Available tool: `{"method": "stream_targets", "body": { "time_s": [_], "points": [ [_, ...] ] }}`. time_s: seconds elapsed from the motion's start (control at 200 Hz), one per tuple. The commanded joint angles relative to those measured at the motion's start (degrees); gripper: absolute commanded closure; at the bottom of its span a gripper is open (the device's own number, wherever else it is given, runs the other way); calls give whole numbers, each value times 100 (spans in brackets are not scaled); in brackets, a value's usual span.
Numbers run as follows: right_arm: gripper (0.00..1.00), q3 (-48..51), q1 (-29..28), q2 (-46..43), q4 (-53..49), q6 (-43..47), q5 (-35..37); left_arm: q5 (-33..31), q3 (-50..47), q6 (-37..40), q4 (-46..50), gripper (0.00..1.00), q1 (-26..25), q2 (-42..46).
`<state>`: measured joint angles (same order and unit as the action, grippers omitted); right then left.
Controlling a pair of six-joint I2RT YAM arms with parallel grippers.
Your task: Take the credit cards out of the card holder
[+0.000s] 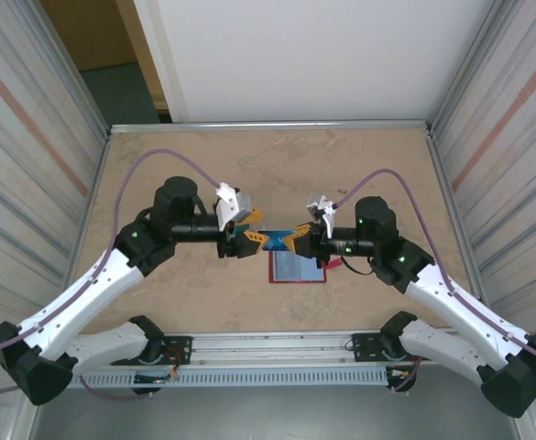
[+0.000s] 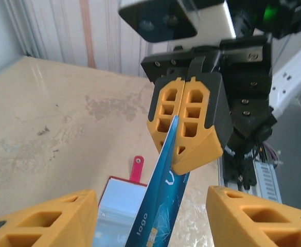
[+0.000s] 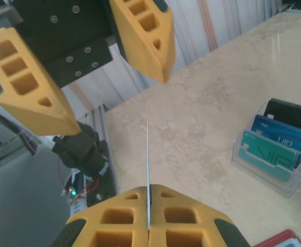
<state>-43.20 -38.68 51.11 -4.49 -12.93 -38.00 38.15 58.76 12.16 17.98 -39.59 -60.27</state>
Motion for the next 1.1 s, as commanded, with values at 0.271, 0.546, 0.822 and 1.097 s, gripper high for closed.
{"method": "stream_targets", "body": {
  "time_s": [0.271,0.546,0.822,1.097],
  "points": [
    [98,-331,-119,206,-263,308,-269,872,640,965,872,61,0,-855],
    [97,-332,-116,223,-263,319,-202,1004,801,1401,1317,97,-5,-1175],
    [48,-373,-76,59,-575,258,895,32,577,1719,1275,100,9,-1180],
    [7,-400,-28,-143,-829,-167,2126,-1461,271,2268,1172,100,514,-1366]
  ]
}}
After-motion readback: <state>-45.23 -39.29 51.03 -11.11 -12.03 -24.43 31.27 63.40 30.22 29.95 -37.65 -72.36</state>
